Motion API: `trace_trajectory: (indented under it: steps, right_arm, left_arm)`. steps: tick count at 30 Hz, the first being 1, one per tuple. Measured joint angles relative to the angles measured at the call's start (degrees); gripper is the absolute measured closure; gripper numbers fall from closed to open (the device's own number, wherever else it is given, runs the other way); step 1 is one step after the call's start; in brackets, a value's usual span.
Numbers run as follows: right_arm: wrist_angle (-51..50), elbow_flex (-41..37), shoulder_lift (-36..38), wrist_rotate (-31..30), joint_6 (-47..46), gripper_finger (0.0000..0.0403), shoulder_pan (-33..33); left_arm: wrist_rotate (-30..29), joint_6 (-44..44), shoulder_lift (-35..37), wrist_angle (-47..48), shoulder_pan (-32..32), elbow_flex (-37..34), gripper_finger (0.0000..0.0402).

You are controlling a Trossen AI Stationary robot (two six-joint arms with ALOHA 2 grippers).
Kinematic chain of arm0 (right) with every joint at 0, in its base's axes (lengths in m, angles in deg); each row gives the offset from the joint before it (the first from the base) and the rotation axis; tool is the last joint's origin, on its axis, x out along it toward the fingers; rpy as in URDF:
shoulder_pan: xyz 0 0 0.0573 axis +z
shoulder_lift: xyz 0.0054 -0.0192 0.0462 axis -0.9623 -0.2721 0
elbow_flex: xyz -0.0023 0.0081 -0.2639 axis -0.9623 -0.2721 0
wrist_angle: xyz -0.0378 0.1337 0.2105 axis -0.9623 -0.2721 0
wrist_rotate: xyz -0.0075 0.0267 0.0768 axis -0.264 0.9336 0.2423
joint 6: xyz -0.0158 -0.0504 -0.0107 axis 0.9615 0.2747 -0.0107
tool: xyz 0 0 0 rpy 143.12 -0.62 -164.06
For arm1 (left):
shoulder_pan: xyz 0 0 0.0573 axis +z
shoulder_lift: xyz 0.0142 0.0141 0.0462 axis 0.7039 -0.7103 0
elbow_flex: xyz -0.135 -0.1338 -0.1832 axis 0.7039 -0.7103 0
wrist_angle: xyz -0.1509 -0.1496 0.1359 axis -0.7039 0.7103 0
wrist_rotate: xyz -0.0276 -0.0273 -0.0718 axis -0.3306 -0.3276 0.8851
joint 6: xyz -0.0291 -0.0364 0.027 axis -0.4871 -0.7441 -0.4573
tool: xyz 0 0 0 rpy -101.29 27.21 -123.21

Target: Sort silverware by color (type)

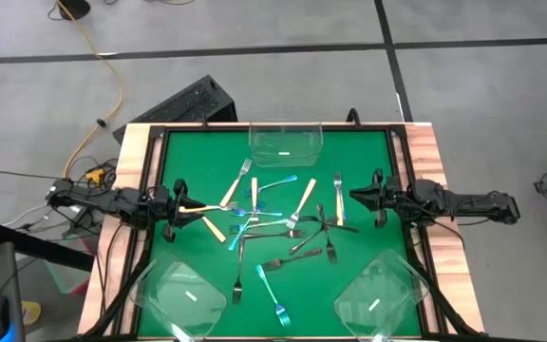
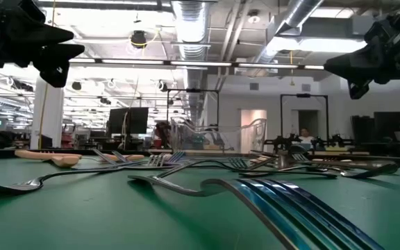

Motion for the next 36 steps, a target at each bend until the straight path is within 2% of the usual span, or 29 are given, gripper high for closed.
trace_trajectory:
  steps: [33, 36]
  right_arm:
    - [0.01, 0.01, 0.00, 0.00, 0.00, 0.0337, 0.01]
    - [0.02, 0.00, 0.00, 0.00, 0.00, 0.0337, 0.02]
  left_arm:
    - [-0.49, 0.01, 0.00, -0.03, 0.00, 0.00, 0.0274]
    - [-1.43, -2.82, -0.01, -0.36, -0.01, 0.00, 0.0274]
